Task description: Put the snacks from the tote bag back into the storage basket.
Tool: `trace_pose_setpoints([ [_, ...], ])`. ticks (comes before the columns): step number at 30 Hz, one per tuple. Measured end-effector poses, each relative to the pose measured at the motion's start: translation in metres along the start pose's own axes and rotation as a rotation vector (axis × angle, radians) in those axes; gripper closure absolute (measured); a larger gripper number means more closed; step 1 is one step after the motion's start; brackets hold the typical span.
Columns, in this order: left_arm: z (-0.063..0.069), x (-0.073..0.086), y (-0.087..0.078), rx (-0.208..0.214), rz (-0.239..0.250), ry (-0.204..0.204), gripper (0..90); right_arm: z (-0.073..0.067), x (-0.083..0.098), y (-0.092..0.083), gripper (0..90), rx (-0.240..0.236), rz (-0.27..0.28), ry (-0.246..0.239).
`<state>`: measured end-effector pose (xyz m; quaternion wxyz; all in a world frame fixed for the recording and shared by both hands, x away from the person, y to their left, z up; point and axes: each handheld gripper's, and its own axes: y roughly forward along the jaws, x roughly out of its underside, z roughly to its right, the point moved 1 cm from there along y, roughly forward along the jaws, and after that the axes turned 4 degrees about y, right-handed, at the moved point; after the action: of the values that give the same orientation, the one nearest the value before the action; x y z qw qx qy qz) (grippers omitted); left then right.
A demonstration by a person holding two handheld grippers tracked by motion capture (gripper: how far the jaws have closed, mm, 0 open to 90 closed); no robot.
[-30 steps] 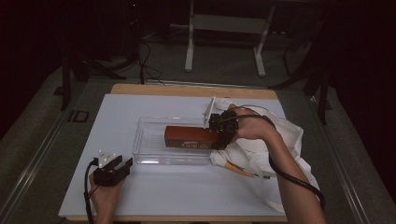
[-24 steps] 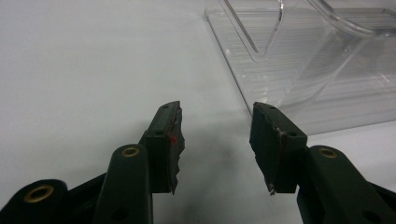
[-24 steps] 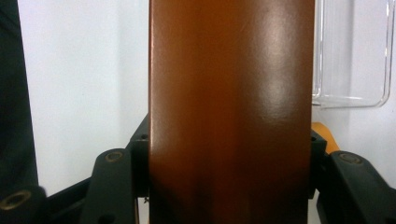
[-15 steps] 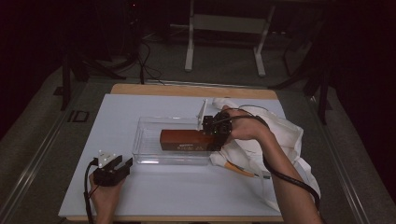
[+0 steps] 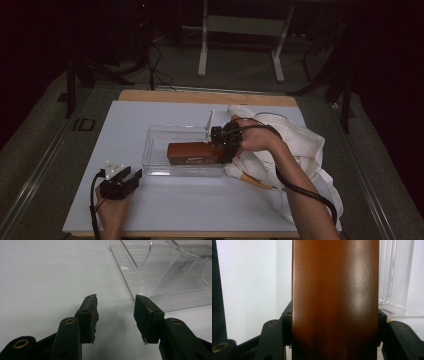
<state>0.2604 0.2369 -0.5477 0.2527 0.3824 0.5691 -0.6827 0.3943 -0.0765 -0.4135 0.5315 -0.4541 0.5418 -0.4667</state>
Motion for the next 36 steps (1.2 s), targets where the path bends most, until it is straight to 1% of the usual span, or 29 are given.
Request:
trace_pose_setpoints([
  [7, 0.000, 0.000, 0.000, 0.001, 0.000, 0.000, 53.9, -0.001, -0.007, 0.004, 43.0, -0.001, -0.009, -0.010],
  [10, 0.000, 0.000, 0.000, 0.001, 0.001, -0.002, 53.8, -0.001, -0.009, 0.007, 42.8, -0.005, -0.016, -0.004],
  [20, 0.000, 0.000, 0.000, 0.002, 0.000, -0.002, 53.7, 0.000, -0.017, 0.015, 42.5, -0.026, -0.012, 0.000],
  [23, 0.000, 0.000, 0.000, 0.002, -0.001, -0.001, 53.7, 0.000, -0.020, 0.016, 42.4, -0.026, -0.008, -0.005],
  [29, 0.000, 0.000, 0.000, 0.003, -0.002, -0.002, 53.5, 0.000, -0.024, 0.019, 41.9, -0.035, 0.008, 0.002],
  [34, 0.000, 0.000, 0.000, 0.004, -0.001, -0.003, 53.5, 0.000, -0.027, 0.017, 40.3, -0.032, 0.033, 0.002],
  [36, 0.000, 0.000, 0.000, 0.004, 0.000, -0.003, 53.4, 0.000, -0.028, 0.016, 40.1, -0.033, 0.034, -0.001],
])
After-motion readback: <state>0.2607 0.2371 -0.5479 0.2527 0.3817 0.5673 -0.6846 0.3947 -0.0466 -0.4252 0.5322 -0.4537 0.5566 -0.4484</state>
